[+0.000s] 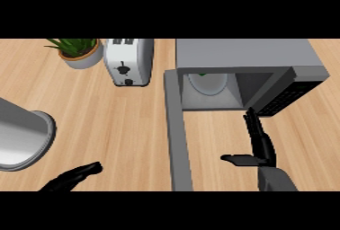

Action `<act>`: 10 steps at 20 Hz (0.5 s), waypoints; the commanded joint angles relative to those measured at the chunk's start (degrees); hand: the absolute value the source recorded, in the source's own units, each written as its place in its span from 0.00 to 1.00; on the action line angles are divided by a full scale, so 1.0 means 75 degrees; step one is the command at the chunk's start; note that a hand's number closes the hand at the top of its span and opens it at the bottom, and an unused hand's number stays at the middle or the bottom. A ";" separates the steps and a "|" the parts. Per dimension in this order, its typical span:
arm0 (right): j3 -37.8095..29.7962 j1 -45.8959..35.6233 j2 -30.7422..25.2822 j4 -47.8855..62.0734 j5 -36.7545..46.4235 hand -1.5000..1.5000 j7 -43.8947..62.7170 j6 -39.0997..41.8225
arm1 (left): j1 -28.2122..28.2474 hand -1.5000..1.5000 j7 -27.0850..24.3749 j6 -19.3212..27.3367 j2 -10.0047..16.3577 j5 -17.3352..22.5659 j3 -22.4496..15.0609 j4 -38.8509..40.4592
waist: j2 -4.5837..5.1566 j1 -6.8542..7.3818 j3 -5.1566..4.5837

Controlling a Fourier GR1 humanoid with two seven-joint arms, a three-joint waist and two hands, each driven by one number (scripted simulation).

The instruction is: Pick up the milk, place it into the microwave and close the microwave

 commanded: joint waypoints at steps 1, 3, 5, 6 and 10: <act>0.0205 0.0800 0.0080 -0.0801 -0.0159 0.00 -0.0107 0.0534 | -0.0975 1.00 -0.0321 -0.0057 -0.0039 -0.0590 -0.0183 0.1093 | 0.0031 0.0030 0.0004; 0.0375 0.1395 0.0019 -0.2106 -0.0363 0.00 0.0481 0.0800 | -0.0536 1.00 -0.0093 0.0179 -0.0245 -0.1078 -0.0864 0.0561 | 0.0004 0.0026 0.0000; 0.0593 0.2366 0.0049 -0.2817 -0.0320 0.00 0.0290 0.0908 | -0.1009 1.00 -0.0041 -0.0017 -0.0158 -0.0356 -0.0284 0.1177 | 0.0009 -0.0026 -0.0006; 0.0566 0.2553 0.0026 -0.2975 -0.0462 0.00 0.0210 0.1140 | -0.1288 1.00 0.0538 -0.0092 -0.0145 -0.0129 -0.0356 0.0988 | 0.0023 -0.0006 0.0000; 0.0579 0.3296 -0.0143 -0.3469 -0.0614 0.00 0.0004 0.1393 | -0.2369 1.00 0.0393 -0.0135 -0.0201 -0.0500 -0.0319 0.2035 | 0.0050 0.0040 0.0006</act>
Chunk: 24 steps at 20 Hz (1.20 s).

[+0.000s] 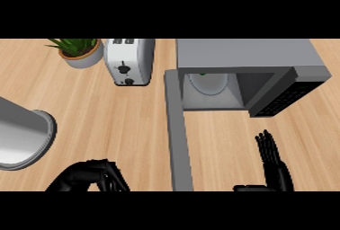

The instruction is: Pick up the milk, place it into the microwave and close the microwave

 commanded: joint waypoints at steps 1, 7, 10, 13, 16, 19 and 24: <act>0.0129 0.1308 -0.0193 -0.1069 -0.0218 0.00 -0.0147 0.0544 | -0.0602 1.00 -0.0123 -0.0010 -0.0127 -0.0428 -0.0357 0.0831 | 0.0009 -0.0003 0.0000; 0.0142 0.1883 -0.0467 -0.2219 -0.0493 0.00 0.0424 0.0716 | -0.1847 1.00 0.0575 -0.0653 -0.0082 -0.0384 -0.0807 0.1763 | 0.0023 -0.0044 0.0002; 0.0024 0.2312 -0.0651 -0.2490 -0.0675 0.00 0.0204 0.0930 | -0.1883 1.00 0.0041 -0.0908 -0.0116 -0.0515 -0.1111 0.2761 | 0.0025 -0.0059 -0.0001; 0.0028 0.2137 -0.0563 -0.2213 -0.0641 0.00 0.0056 0.0807 | -0.2683 1.00 -0.0232 -0.0161 -0.0275 -0.0862 -0.1774 0.3696 | 0.0032 0.0011 0.0006; 0.0083 0.2629 -0.0719 -0.3536 -0.1019 0.00 0.0720 0.0995 | -0.2930 1.00 -0.0553 0.0854 -0.0278 -0.1348 -0.2749 0.4200 | 0.0021 -0.0050 -0.0003; 0.0372 0.3147 -0.0608 -0.3861 -0.0998 0.00 0.0350 0.1217 | -0.3628 1.00 -0.0380 0.1408 -0.0281 -0.1196 -0.3245 0.4806 | 0.0027 -0.0101 -0.0001; 0.0375 0.3342 -0.1124 -0.4559 -0.1472 0.00 0.0513 0.1804 | -0.4710 1.00 -0.0177 0.2596 -0.0281 -0.0160 -0.4401 0.6035 | 0.0050 -0.0254 -0.0002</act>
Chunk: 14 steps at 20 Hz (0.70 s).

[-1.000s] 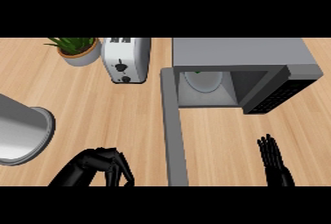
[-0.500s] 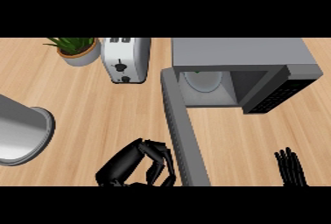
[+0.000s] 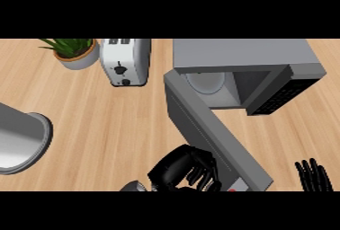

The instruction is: Pick up the milk, place it into the microwave and close the microwave

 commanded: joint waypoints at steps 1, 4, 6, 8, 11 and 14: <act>0.0251 0.0223 -0.0040 -0.0595 -0.0294 0.00 -0.0208 0.0706 | -0.0993 1.00 0.0110 0.0964 -0.0020 0.0923 -0.1124 0.1130 | 0.0037 -0.0195 0.0002; 0.0312 0.0224 -0.0332 -0.1110 -0.0488 0.00 -0.0138 0.0912 | -0.1432 1.00 0.0062 0.1656 -0.0020 0.1399 -0.1538 0.1742 | 0.0065 -0.0387 0.0000; 0.0473 0.0161 -0.0262 -0.1617 -0.0639 0.00 0.0271 0.0741 | -0.1804 1.00 0.0171 0.2081 -0.0020 0.1804 -0.1673 0.1916 | 0.0091 -0.0558 -0.0008; 0.0491 0.0282 -0.0407 -0.1951 -0.0971 0.00 0.0441 0.0949 | -0.2226 1.00 0.0124 0.2496 -0.0019 0.2161 -0.1613 0.2188 | 0.0097 -0.0623 -0.0009; 0.0779 0.0267 -0.0360 -0.2431 -0.0956 0.00 0.0752 0.0777 | -0.2383 1.00 -0.0330 0.3178 -0.0020 0.2704 -0.1783 0.2326 | 0.0140 -0.0820 -0.0021; 0.0670 0.0182 -0.0564 -0.2609 -0.1271 0.00 0.0941 0.0858 | -0.2703 0.00 -0.0859 0.3423 -0.0019 0.3362 -0.1398 0.2329 | 0.0222 -0.1055 -0.0034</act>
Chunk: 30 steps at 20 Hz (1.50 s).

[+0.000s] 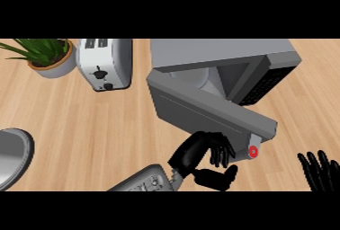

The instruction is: Pick up the milk, place it into the microwave and close the microwave

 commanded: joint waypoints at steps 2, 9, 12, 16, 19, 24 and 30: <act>0.0123 0.0014 -0.0209 -0.0548 -0.0216 0.00 0.0076 0.0365 | -0.0714 0.00 -0.0579 0.0734 -0.0047 0.1023 0.0313 0.0286 | 0.0078 -0.0385 -0.0013; 0.0232 0.0318 -0.0520 -0.1106 -0.0659 0.00 0.0541 0.0590 | -0.1388 1.00 -0.1223 0.1710 -0.0049 0.1663 0.0939 0.1207 | 0.0190 -0.0705 -0.0012; 0.0260 0.0136 -0.0710 -0.1295 -0.0792 0.00 0.0757 0.0676 | -0.1831 1.00 -0.1319 0.1667 -0.0049 0.2082 0.1146 0.1502 | 0.0292 -0.0838 -0.0012; 0.0344 0.0222 -0.0773 -0.1513 -0.1063 0.00 0.0814 0.0851 | -0.2110 1.00 -0.1752 0.1598 -0.0050 0.2727 0.1486 0.1717 | 0.0325 -0.1038 -0.0010; 0.0322 0.0171 -0.0799 -0.1618 -0.1247 0.00 0.0959 0.0791 | -0.2429 1.00 -0.1932 0.1562 -0.0050 0.3022 0.1672 0.2040 | 0.0390 -0.1141 -0.0004; 0.0319 0.0307 -0.0925 -0.1872 -0.1397 0.00 0.1101 0.0830 | -0.2581 1.00 -0.2302 0.1614 -0.0050 0.3333 0.1706 0.2470 | 0.0416 -0.1316 0.0001; 0.0163 0.0450 -0.1168 -0.2096 -0.1752 0.00 0.1206 0.1006 | -0.2699 1.00 -0.2586 0.1704 -0.0048 0.3606 0.1707 0.2581 | 0.0407 -0.1501 0.0011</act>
